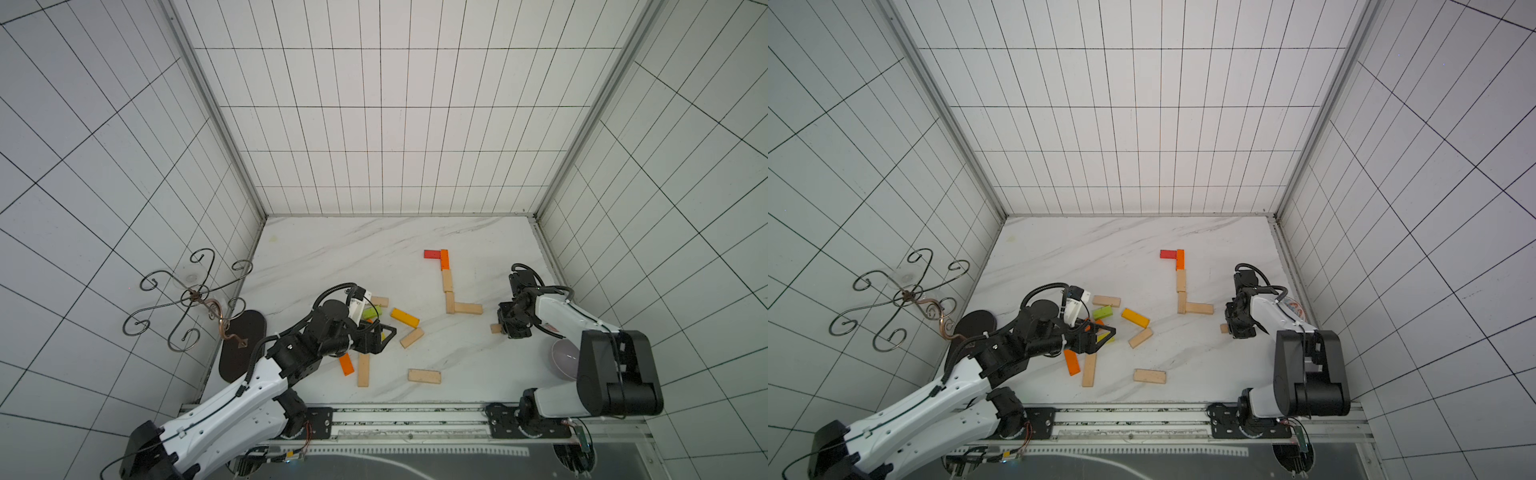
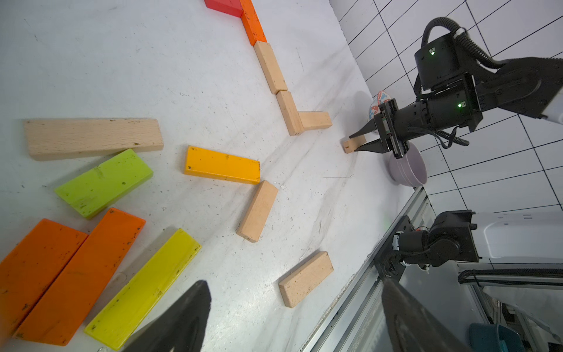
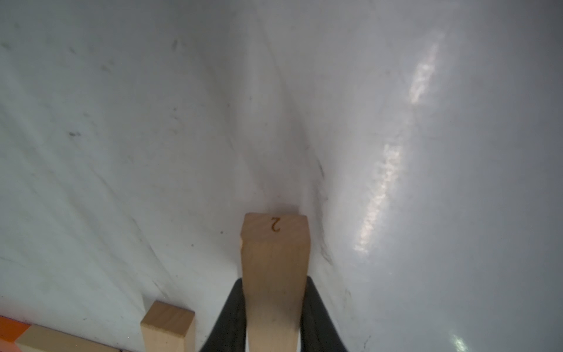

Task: Assemble a giraffe with building blocks
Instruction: Assemble the building block at the center of the board.

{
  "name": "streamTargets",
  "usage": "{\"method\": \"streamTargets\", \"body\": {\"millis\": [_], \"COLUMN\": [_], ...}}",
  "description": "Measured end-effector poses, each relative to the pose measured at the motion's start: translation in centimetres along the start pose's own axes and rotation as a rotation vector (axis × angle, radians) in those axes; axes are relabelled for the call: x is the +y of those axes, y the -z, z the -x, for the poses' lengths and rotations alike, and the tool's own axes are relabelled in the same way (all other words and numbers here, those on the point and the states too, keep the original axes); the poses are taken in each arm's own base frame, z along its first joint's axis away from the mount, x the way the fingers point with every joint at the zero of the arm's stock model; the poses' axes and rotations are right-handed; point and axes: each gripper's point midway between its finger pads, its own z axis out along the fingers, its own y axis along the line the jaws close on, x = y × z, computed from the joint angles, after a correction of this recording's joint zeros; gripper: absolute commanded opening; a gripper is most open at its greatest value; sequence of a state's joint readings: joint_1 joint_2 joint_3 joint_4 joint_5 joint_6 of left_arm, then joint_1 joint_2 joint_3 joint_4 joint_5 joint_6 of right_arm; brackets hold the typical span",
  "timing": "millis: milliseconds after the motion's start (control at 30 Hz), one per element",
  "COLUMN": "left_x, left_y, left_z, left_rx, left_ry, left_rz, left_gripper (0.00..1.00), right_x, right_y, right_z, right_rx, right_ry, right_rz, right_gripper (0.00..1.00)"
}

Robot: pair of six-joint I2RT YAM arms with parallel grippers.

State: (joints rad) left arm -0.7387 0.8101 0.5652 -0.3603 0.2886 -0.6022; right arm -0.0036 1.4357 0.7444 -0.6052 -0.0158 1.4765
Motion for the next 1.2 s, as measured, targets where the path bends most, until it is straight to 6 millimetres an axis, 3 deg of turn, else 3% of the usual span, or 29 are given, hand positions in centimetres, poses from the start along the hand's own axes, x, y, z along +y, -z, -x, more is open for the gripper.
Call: {"method": "streamTargets", "body": {"millis": [200, 633, 1200], "left_x": [-0.1, -0.5, -0.5], "left_y": [0.1, 0.4, 0.8], "left_z": [0.1, 0.6, 0.7], "left_rx": [0.0, -0.002, 0.0], "left_ry": [0.006, 0.008, 0.009], "left_rz": [0.0, 0.007, 0.015], "left_gripper": [0.88, 0.88, 0.88], "right_x": [1.8, 5.6, 7.0], "right_y": [-0.5, -1.1, -1.3], "right_z": [1.0, 1.0, -0.1], "right_rx": [0.0, 0.045, 0.067], "right_ry": [-0.034, -0.079, -0.083], "right_rz": [0.032, 0.11, 0.142], "right_gripper": [0.12, 0.13, 0.16]}}
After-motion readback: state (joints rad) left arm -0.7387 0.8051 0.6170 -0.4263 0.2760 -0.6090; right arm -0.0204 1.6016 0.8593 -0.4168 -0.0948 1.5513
